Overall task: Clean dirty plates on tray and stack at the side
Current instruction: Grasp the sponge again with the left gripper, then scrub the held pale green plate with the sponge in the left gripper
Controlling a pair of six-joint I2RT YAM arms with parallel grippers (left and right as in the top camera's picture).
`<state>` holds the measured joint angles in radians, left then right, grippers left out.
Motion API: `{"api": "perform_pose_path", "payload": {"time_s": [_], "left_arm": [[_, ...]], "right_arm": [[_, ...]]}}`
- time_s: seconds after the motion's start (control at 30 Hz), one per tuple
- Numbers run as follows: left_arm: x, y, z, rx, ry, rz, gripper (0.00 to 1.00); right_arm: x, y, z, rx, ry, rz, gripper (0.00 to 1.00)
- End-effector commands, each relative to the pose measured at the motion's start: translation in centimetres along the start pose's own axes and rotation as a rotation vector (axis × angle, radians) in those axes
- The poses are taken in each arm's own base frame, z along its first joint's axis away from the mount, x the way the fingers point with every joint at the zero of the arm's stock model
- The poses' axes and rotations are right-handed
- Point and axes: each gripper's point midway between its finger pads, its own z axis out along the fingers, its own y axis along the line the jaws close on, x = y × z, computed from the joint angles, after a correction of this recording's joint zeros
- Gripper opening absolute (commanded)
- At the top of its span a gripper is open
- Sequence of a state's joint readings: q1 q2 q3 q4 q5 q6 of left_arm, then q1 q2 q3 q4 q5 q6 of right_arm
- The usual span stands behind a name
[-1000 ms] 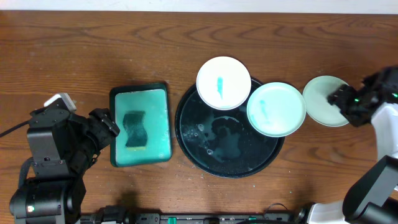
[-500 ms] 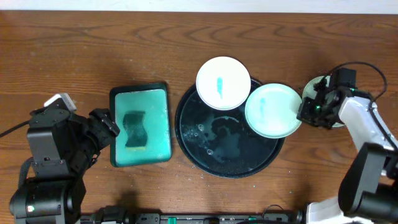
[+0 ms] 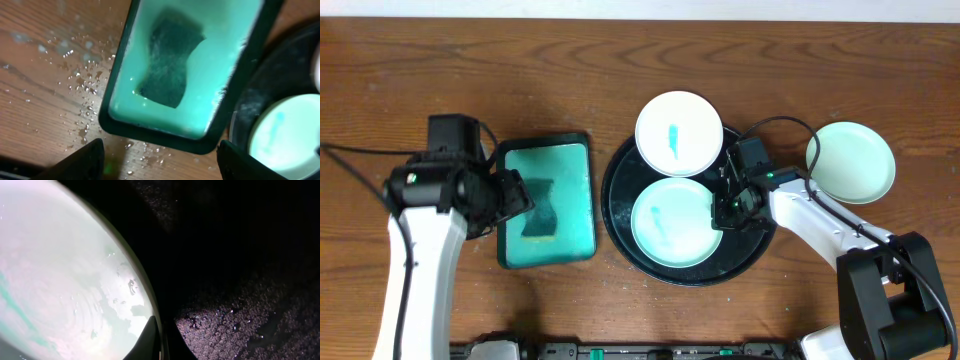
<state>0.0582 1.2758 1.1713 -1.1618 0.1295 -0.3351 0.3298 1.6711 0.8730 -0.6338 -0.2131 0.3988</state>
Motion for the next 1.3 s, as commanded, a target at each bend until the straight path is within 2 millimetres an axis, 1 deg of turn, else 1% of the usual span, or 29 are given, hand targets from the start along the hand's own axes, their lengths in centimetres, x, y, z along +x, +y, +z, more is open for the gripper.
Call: {"api": "perform_pose_path", "payload": {"time_s": [0.0, 0.03, 0.07, 0.13, 0.23, 0.27, 0.33, 0.37, 0.4, 0.43, 0.47, 0.5, 0.53, 0.6, 0.7, 0.77, 0.83, 0.9, 0.97, 1.0, 1.1, 1.17, 1.2, 1.23, 1.27], "left_arm": [[-0.3, 0.1, 2.9, -0.038, 0.106, 0.018, 0.72], [-0.2, 0.1, 4.7, -0.061, 0.164, 0.019, 0.70], [-0.2, 0.0, 6.0, -0.075, 0.202, 0.023, 0.68], [-0.2, -0.2, 8.1, -0.096, 0.251, 0.031, 0.67], [-0.4, 0.0, 11.9, -0.138, 0.317, 0.036, 0.57], [-0.3, 0.1, 12.9, -0.146, 0.337, 0.036, 0.55], [0.4, -0.1, 15.0, -0.147, 0.394, 0.060, 0.50], [0.7, -0.3, 16.1, -0.138, 0.418, 0.073, 0.45], [0.8, -0.4, 16.7, -0.140, 0.424, 0.079, 0.38], [0.8, -0.5, 17.1, -0.141, 0.426, 0.081, 0.26], [0.8, -0.5, 17.5, -0.140, 0.426, 0.083, 0.19], [0.7, -0.6, 17.5, -0.139, 0.423, 0.082, 0.07], [0.4, -0.8, 17.0, -0.134, 0.413, 0.083, 0.07], [-0.5, -1.6, 14.6, -0.112, 0.393, 0.083, 0.07], [-2.7, -3.1, 9.3, -0.054, 0.263, 0.096, 0.07], [-3.6, -3.8, 5.9, -0.008, 0.153, 0.107, 0.07], [-3.8, -4.0, 3.9, 0.020, 0.088, 0.113, 0.07], [-3.8, -4.2, 3.0, 0.031, 0.063, 0.109, 0.07], [-3.3, -5.2, 2.9, 0.057, 0.071, 0.108, 0.07], [-2.8, -6.2, 3.1, 0.086, 0.086, 0.118, 0.07], [-0.2, -11.6, 4.4, 0.214, 0.137, 0.198, 0.07], [2.1, -15.0, 6.0, 0.235, 0.163, 0.220, 0.07], [2.9, -16.1, 6.6, 0.240, 0.174, 0.232, 0.07], [4.6, -18.2, 7.7, 0.247, 0.197, 0.262, 0.07], [5.6, -19.3, 8.3, 0.255, 0.212, 0.281, 0.07]], "right_arm": [[-0.7, -1.8, 0.2, 0.058, -0.024, 0.071, 0.01], [-1.0, -1.9, 0.2, 0.054, -0.036, 0.065, 0.01], [-1.2, -1.8, 0.2, 0.052, -0.041, 0.062, 0.01], [-1.3, -1.7, 0.2, 0.049, -0.046, 0.061, 0.01], [-1.3, -1.7, 0.2, 0.049, -0.047, 0.060, 0.01], [-1.3, -1.7, 0.2, 0.049, -0.047, 0.060, 0.01], [-1.3, -1.7, 0.2, 0.049, -0.048, 0.060, 0.01], [-1.3, -1.7, 0.2, 0.049, -0.048, 0.060, 0.01], [-1.4, -1.7, 0.2, 0.048, -0.050, 0.060, 0.01], [-1.4, -1.7, 0.2, 0.048, -0.050, 0.060, 0.01], [-1.4, -1.7, 0.2, 0.048, -0.050, 0.060, 0.01], [-1.4, -1.7, 0.2, 0.048, -0.050, 0.060, 0.01], [-1.4, -1.7, 0.2, 0.048, -0.050, 0.060, 0.01], [-1.4, -1.7, 0.2, 0.048, -0.051, 0.060, 0.01], [-1.4, -1.7, 0.2, 0.048, -0.051, 0.060, 0.01], [-1.5, -1.7, 0.2, 0.047, -0.053, 0.059, 0.01], [-1.5, -1.7, 0.2, 0.047, -0.053, 0.059, 0.01], [-1.5, -1.7, 0.2, 0.047, -0.053, 0.059, 0.01], [-1.5, -1.7, 0.2, 0.047, -0.054, 0.059, 0.01], [-1.5, -1.7, 0.2, 0.047, -0.054, 0.059, 0.01], [-1.5, -1.7, 0.2, 0.046, -0.054, 0.059, 0.01], [-1.5, -1.7, 0.2, 0.046, -0.053, 0.059, 0.01], [-1.5, -1.7, 0.2, 0.047, -0.053, 0.059, 0.01], [-1.4, -1.7, 0.2, 0.047, -0.052, 0.060, 0.01], [-1.4, -1.7, 0.2, 0.047, -0.051, 0.060, 0.01]]}}
